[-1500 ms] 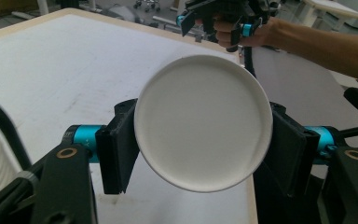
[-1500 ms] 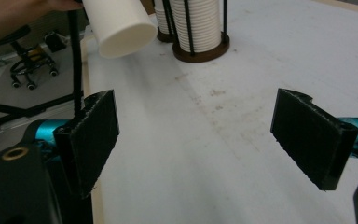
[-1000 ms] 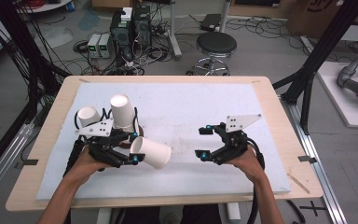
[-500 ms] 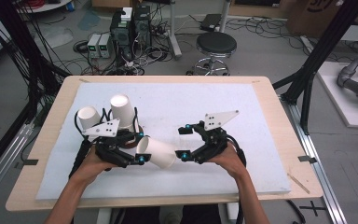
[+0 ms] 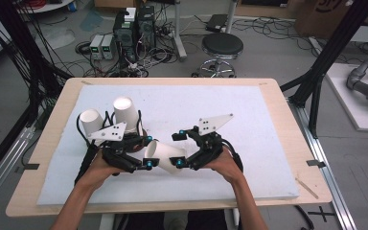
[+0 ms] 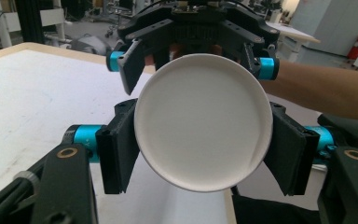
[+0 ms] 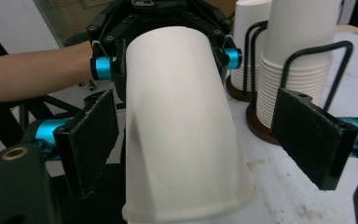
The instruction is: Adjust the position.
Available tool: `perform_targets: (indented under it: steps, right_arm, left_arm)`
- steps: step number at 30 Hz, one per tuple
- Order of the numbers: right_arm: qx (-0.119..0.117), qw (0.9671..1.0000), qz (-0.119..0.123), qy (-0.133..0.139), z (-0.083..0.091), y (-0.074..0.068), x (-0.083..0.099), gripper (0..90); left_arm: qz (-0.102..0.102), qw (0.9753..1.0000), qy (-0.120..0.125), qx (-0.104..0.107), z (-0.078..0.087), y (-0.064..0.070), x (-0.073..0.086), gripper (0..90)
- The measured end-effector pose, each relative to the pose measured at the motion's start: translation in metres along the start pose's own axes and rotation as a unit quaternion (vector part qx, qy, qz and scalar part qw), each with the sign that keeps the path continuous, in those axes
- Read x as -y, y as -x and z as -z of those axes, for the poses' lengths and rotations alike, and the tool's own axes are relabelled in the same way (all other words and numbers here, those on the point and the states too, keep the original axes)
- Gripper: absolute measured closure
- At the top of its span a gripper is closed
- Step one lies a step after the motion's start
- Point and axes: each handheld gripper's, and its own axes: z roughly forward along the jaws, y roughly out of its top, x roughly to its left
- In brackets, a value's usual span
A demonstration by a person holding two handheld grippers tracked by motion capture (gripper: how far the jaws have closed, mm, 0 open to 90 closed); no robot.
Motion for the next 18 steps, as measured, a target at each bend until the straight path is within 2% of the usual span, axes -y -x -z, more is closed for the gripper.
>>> perform_targets:
  steps: [7,18]
  right_arm:
    - [-0.014,0.9999,0.007,0.006,-0.005,0.0,-0.001,15.8]
    - [-0.033,0.9995,0.003,0.001,-0.014,-0.001,0.004,15.8]
  left_arm:
    - [0.002,0.9999,0.01,0.005,-0.001,0.001,0.0,33.8]
    - [0.001,0.9997,0.022,0.011,0.001,0.003,-0.002,33.8]
